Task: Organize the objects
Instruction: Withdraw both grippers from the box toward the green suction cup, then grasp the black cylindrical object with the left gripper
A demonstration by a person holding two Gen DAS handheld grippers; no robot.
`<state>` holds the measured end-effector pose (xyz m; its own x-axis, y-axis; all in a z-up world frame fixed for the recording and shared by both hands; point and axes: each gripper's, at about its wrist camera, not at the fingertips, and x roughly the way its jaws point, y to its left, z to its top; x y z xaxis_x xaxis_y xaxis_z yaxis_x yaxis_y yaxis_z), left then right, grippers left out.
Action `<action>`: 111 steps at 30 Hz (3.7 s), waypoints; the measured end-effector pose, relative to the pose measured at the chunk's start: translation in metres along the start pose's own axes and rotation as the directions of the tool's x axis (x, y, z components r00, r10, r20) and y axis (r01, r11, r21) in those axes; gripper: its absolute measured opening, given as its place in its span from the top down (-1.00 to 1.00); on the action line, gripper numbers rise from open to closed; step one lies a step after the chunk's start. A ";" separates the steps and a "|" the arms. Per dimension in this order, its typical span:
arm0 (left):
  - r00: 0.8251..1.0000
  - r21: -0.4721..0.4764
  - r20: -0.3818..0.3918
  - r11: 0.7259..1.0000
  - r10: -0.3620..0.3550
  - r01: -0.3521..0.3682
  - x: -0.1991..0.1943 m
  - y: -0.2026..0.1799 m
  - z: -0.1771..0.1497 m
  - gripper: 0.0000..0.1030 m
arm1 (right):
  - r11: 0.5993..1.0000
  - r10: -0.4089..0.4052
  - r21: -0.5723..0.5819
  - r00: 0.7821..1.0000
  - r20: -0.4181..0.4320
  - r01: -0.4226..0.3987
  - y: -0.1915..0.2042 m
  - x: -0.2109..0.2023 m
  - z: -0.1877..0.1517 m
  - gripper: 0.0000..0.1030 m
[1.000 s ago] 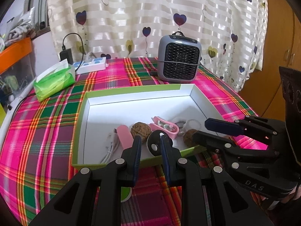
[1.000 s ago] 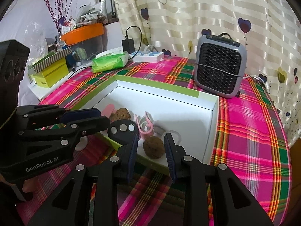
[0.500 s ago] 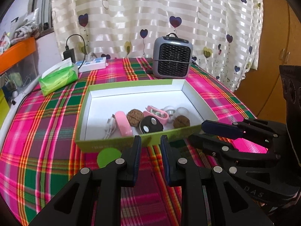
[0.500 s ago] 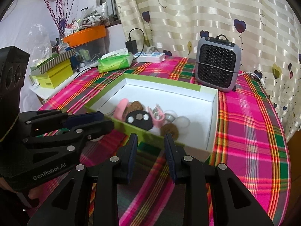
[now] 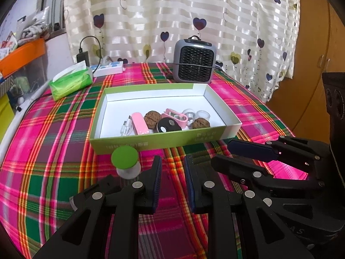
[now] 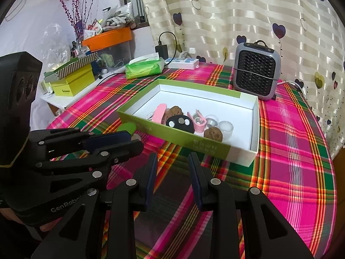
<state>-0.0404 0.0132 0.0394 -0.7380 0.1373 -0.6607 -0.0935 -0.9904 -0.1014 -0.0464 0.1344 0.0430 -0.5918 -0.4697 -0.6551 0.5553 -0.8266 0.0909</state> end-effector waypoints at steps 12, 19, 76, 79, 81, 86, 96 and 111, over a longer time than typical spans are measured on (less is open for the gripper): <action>1.000 -0.006 -0.010 1.000 0.009 -0.009 -0.008 -0.003 -0.012 0.63 | 1.000 0.011 0.002 1.000 -0.006 -0.011 0.005 -0.005 -0.009 0.40; 1.000 -0.007 -0.012 1.000 0.011 -0.011 -0.007 -0.002 -0.012 0.64 | 1.000 0.018 -0.005 1.000 -0.011 -0.018 0.008 -0.005 -0.011 0.39; 1.000 -0.063 0.010 0.998 0.010 -0.009 -0.022 0.036 -0.024 0.58 | 0.997 0.058 -0.045 0.998 -0.030 -0.059 0.037 0.006 -0.008 0.29; 1.000 -0.068 0.014 0.998 0.010 -0.009 -0.024 0.039 -0.025 0.56 | 0.997 0.064 -0.050 0.997 -0.033 -0.065 0.039 0.008 -0.008 0.29; 1.000 -0.072 0.018 0.997 0.009 -0.008 -0.026 0.041 -0.027 0.52 | 0.996 0.068 -0.053 0.997 -0.036 -0.070 0.040 0.009 -0.008 0.29; 0.999 -0.081 0.027 0.996 0.023 -0.020 -0.030 0.048 -0.030 0.49 | 0.996 0.075 -0.054 0.996 -0.045 -0.077 0.041 0.012 -0.009 0.29; 0.997 -0.100 0.032 0.993 0.069 -0.066 -0.032 0.065 -0.031 0.39 | 0.995 0.087 -0.044 0.995 -0.052 -0.090 0.039 0.014 -0.011 0.28; 0.998 -0.093 0.008 0.994 0.065 -0.064 -0.019 0.101 -0.028 0.27 | 0.995 0.093 -0.036 0.994 -0.061 -0.096 0.036 0.019 -0.012 0.28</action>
<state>-0.0172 -0.0891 0.0211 -0.7477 0.0721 -0.6601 0.0171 -0.9917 -0.1277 -0.0309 0.0998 0.0245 -0.5005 -0.5249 -0.6885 0.6304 -0.7660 0.1258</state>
